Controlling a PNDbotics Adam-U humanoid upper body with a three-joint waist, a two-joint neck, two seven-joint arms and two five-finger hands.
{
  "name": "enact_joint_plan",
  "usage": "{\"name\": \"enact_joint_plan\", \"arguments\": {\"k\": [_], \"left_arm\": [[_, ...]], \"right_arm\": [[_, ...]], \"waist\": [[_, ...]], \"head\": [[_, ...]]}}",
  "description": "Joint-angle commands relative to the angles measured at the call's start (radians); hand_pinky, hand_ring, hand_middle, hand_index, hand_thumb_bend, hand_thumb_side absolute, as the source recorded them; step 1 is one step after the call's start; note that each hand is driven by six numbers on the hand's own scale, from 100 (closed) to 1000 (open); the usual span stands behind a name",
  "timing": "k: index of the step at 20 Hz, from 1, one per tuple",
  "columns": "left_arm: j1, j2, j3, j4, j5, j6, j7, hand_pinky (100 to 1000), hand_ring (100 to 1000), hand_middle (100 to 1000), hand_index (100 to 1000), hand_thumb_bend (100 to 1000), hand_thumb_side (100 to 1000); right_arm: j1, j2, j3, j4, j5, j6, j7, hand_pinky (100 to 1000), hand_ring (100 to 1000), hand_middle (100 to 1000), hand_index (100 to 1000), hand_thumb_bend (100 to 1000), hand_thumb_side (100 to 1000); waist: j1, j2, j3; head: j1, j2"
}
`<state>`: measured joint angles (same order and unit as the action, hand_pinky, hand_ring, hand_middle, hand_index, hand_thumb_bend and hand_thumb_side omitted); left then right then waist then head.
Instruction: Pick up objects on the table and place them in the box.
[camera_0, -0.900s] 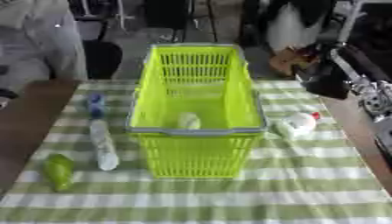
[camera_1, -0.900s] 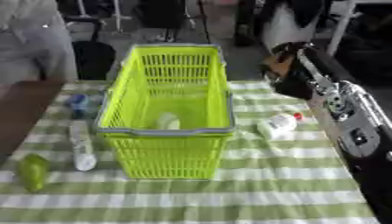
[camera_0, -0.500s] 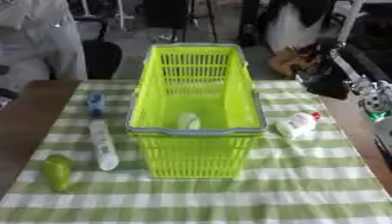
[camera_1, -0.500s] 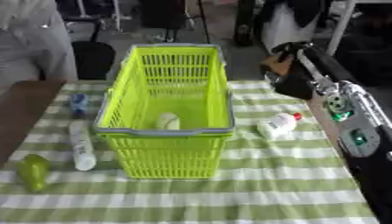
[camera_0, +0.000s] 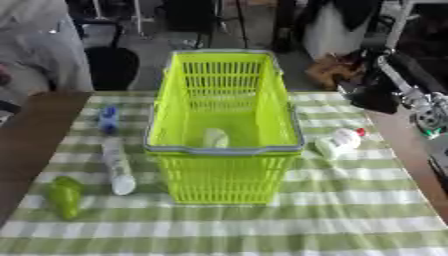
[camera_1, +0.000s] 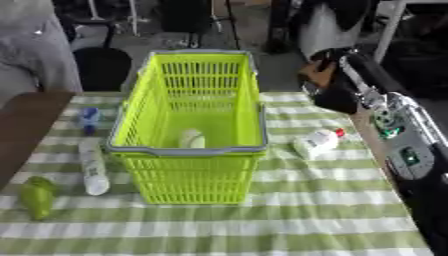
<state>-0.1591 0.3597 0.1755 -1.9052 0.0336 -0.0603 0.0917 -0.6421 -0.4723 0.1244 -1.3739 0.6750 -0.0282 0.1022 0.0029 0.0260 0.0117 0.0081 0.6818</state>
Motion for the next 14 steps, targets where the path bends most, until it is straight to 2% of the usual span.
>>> {"name": "enact_joint_plan", "arguments": {"k": [1, 6, 10, 11, 13, 14], "left_arm": [[-0.008, 0.016, 0.007, -0.01, -0.003, -0.003, -0.002, 515, 763, 605, 777, 191, 1000], [-0.009, 0.016, 0.005, -0.009, -0.003, -0.002, -0.003, 514, 763, 605, 777, 190, 1000], [-0.014, 0.018, 0.002, -0.011, -0.002, -0.003, -0.007, 513, 763, 604, 777, 189, 1000], [-0.015, 0.018, 0.002, -0.011, -0.002, -0.003, -0.007, 513, 763, 604, 777, 189, 1000], [-0.019, 0.019, 0.001, -0.013, -0.003, -0.003, -0.008, 513, 763, 604, 776, 189, 1000], [-0.021, 0.02, 0.001, -0.014, -0.003, -0.003, -0.008, 513, 763, 604, 776, 180, 1000]], "right_arm": [[-0.026, -0.033, -0.004, -0.003, 0.008, -0.001, 0.01, 600, 497, 646, 836, 324, 599], [-0.076, -0.048, -0.002, 0.092, 0.091, -0.011, 0.064, 632, 547, 719, 848, 348, 579], [-0.136, -0.067, -0.003, 0.211, 0.26, -0.061, 0.128, 684, 645, 790, 855, 359, 549], [-0.145, -0.068, -0.008, 0.229, 0.295, -0.075, 0.135, 684, 645, 790, 855, 359, 549], [-0.164, -0.075, -0.014, 0.262, 0.356, -0.098, 0.154, 722, 726, 834, 862, 370, 523], [-0.175, -0.077, -0.019, 0.277, 0.386, -0.109, 0.166, 724, 731, 836, 863, 363, 512]], "waist": [[0.001, -0.008, -0.001], [0.0, -0.005, -0.001], [0.001, 0.006, 0.01], [0.001, 0.008, 0.012], [0.001, 0.019, 0.023], [0.001, 0.024, 0.027]], "head": [[-0.001, -0.005], [-0.002, -0.005], [0.001, -0.01], [0.001, -0.011], [0.001, -0.016], [0.0, -0.018]]}}
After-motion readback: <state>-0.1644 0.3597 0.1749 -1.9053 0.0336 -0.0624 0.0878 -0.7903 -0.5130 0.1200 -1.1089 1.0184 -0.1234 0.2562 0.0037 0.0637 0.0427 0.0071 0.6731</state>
